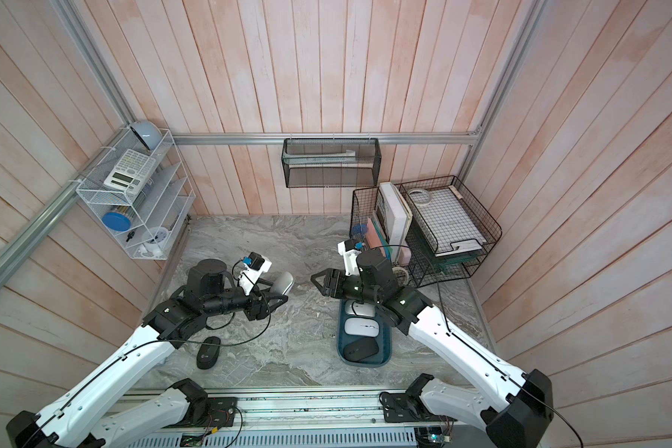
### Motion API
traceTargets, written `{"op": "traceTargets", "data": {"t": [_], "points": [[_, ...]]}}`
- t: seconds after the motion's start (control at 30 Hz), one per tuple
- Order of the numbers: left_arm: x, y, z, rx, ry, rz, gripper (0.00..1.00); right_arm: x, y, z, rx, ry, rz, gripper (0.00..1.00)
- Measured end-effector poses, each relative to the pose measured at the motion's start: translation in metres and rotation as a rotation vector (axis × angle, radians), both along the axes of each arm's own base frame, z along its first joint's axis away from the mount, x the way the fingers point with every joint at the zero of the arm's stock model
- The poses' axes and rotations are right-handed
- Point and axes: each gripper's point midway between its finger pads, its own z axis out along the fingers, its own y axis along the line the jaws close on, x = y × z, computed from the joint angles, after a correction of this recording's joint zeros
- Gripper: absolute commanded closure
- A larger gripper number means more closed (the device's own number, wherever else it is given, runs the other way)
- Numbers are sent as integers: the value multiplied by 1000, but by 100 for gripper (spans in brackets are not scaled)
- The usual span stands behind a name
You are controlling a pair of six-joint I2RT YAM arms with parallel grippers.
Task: Put the mouse in the storage box
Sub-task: Pick up the mouse from the center of the board.
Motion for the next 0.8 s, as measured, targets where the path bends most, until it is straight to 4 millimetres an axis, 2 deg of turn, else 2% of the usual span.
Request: {"op": "traceTargets", "data": {"t": [0.2, 0.37, 0.5, 0.8], "points": [[-4, -1, -19, 24, -20, -42, 48, -15, 31, -1, 33, 40, 73, 36], [-8, -6, -14, 15, -64, -83, 48, -19, 50, -3, 51, 71, 107, 37], [-12, -8, -16, 23, -85, -106, 48, -20, 62, -13, 44, 109, 123, 40], [-11, -9, -17, 37, -102, -108, 49, -30, 88, -20, 36, 156, 180, 52]]}}
